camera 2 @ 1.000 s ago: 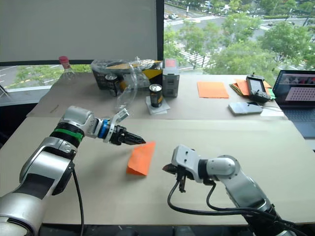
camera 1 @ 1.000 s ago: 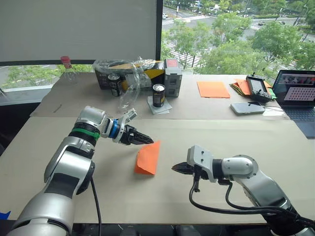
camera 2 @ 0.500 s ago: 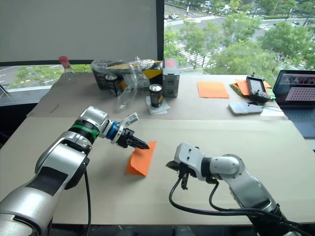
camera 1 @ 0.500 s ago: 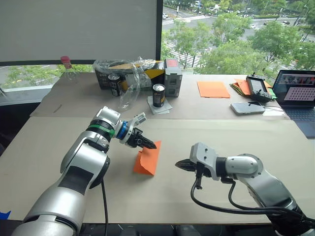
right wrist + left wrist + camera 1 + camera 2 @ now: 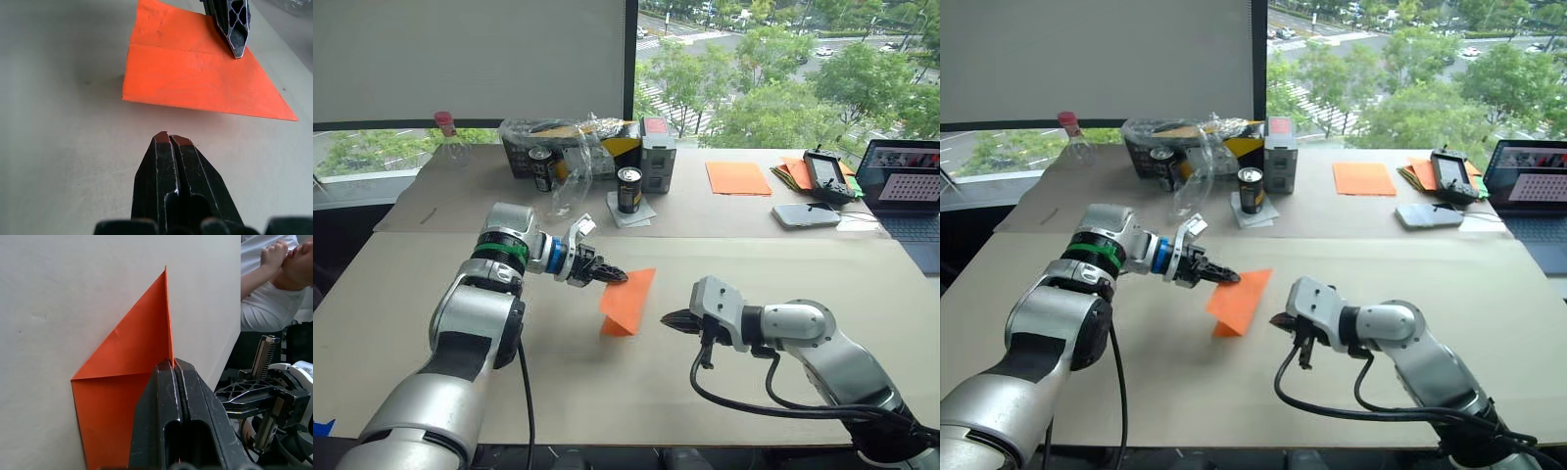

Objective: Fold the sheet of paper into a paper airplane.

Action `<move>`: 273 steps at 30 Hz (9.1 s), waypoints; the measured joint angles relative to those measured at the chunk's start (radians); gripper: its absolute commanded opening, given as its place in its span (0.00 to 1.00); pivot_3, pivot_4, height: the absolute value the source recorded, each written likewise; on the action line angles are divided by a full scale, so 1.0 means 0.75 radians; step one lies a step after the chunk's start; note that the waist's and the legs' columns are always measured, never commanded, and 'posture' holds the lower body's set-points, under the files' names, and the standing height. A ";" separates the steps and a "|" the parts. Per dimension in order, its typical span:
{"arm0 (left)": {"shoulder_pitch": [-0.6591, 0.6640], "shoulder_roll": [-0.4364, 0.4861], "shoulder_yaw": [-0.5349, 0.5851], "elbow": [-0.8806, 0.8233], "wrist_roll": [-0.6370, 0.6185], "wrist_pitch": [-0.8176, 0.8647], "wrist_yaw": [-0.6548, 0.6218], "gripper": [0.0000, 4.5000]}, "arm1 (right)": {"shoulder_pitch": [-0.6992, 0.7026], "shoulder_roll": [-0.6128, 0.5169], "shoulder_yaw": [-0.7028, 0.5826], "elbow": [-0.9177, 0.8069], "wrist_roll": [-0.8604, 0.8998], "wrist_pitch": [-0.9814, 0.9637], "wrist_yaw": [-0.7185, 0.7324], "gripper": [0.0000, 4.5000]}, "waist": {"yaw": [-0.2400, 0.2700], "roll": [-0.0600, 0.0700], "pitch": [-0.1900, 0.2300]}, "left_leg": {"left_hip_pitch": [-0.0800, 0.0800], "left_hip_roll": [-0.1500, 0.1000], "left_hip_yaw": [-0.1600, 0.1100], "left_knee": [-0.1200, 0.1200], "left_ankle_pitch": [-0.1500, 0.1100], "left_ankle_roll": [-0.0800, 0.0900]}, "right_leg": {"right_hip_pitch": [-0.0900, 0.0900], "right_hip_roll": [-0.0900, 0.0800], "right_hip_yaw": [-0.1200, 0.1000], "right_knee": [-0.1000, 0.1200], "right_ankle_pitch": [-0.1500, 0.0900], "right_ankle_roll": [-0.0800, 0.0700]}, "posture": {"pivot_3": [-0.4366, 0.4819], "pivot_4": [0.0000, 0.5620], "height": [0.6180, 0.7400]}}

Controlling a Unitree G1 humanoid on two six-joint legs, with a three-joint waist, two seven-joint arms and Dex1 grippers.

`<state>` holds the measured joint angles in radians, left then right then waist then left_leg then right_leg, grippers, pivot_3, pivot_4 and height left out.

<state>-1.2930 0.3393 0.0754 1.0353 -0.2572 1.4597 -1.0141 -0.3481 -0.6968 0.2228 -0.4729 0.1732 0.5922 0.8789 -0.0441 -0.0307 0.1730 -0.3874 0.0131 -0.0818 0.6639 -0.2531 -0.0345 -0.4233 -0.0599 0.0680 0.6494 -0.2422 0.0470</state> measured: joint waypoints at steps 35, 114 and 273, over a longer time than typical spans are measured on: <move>0.242 -0.618 1.377 -1.039 -0.346 0.203 1.808 0.72 | -0.108 0.096 -0.004 0.183 -0.160 -0.021 -0.157 0.00 | 0.025 -0.001 0.000 | 0.003 -0.002 0.001 0.003 0.004 -0.008 | -0.001 -0.003 0.003 0.009 0.002 0.001 | 0.48 0.27 0.92; 1.440 0.767 0.064 -1.735 -0.493 -0.851 0.181 1.00 | -0.546 0.459 0.213 0.862 -0.382 -0.496 -0.111 0.34 | -0.003 0.000 0.000 | 0.006 0.003 0.002 -0.005 0.007 -0.014 | -0.003 0.001 0.001 0.009 0.002 -0.006 | 0.48 0.27 0.92; 0.990 0.258 -0.413 -0.714 0.118 -1.970 -0.501 0.00 | -0.067 0.171 0.095 0.516 0.155 -0.302 0.398 0.59 | -0.002 0.005 -0.011 | 0.026 0.002 0.001 -0.003 0.003 -0.005 | 0.024 0.001 0.000 0.000 -0.006 0.009 | 0.48 0.27 0.92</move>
<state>-0.5504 0.5331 -0.2347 0.4999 -0.1688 -0.0176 -1.3901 -0.3982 -0.5684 0.2942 -0.0856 0.2891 0.3654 1.1777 -0.0457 -0.0271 0.1650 -0.3677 0.0149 -0.0810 0.6615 -0.2511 -0.0380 -0.4049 -0.0588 0.0682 0.6491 -0.2466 0.0538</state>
